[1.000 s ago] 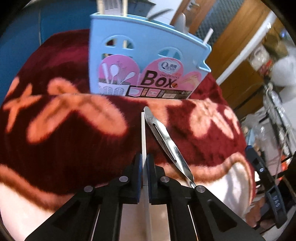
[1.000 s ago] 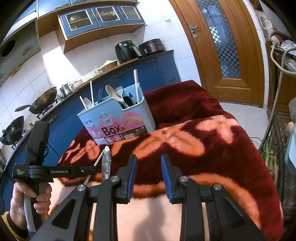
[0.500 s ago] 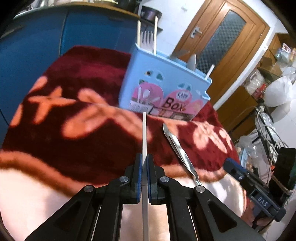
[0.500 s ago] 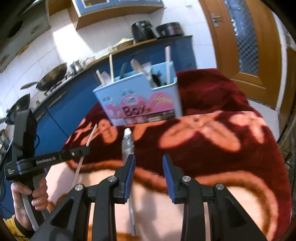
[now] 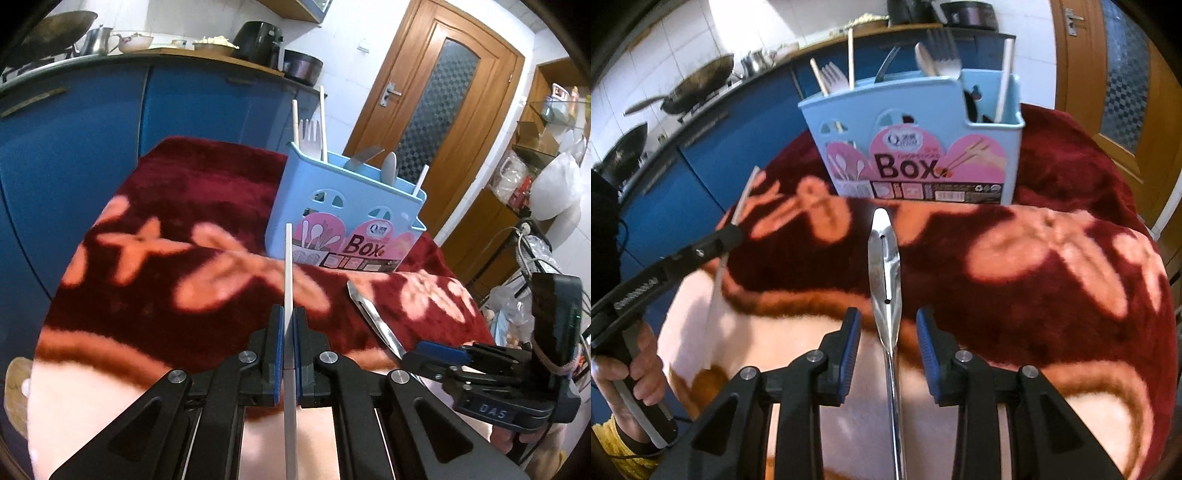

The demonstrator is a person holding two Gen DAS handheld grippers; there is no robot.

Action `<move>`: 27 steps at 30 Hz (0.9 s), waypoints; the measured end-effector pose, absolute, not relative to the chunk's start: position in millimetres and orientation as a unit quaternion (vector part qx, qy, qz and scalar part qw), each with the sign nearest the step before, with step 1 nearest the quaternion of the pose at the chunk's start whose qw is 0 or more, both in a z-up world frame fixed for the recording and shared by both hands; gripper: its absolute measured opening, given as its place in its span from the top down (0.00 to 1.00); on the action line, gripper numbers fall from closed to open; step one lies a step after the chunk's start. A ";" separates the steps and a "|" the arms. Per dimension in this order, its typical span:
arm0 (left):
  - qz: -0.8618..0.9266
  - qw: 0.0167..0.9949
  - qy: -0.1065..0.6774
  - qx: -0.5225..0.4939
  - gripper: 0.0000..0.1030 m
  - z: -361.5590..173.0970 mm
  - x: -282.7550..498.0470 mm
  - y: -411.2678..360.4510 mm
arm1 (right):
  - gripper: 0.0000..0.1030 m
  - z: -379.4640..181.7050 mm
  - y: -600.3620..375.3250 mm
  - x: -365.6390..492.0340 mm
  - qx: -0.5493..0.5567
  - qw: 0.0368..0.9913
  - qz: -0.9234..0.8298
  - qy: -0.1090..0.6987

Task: Organize utensils
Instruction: 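Grasp the metal tongs with the right tool while the left tool grasps a thin white stick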

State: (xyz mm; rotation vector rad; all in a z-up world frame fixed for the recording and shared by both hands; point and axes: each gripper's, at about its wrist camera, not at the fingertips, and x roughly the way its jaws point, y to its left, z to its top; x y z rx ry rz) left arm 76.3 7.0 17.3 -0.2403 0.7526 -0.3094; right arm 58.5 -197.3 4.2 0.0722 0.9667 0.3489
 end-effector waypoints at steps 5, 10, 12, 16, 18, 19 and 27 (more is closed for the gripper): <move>-0.147 0.913 0.360 -0.122 0.96 16.5 75.0 12.7 | 0.67 -2.3 -187.3 71.3 0.005 0.858 0.160 0.488; -0.146 0.913 0.359 -0.127 0.96 15.0 75.3 16.5 | 0.66 -3.3 -179.7 83.5 -0.014 0.847 0.162 0.505; -0.147 0.913 0.359 -0.129 0.96 14.4 76.1 17.3 | 0.65 -3.4 -175.1 89.3 -0.024 0.842 0.164 0.513; -0.148 0.912 0.358 -0.131 0.96 13.9 76.3 17.4 | 0.60 -3.4 -166.0 99.3 -0.043 0.828 0.172 0.532; -0.148 0.913 0.357 -0.132 0.96 14.3 76.1 17.0 | 0.59 -4.4 -163.2 101.6 -0.054 0.823 0.174 0.537; -0.148 0.913 0.357 -0.132 0.96 14.6 75.9 16.5 | 0.61 -5.0 -161.0 102.2 -0.059 0.822 0.174 0.539; -0.159 0.915 0.347 -0.132 0.96 19.4 73.5 10.8 | 0.80 -6.3 -175.7 97.8 -0.030 0.839 0.173 0.515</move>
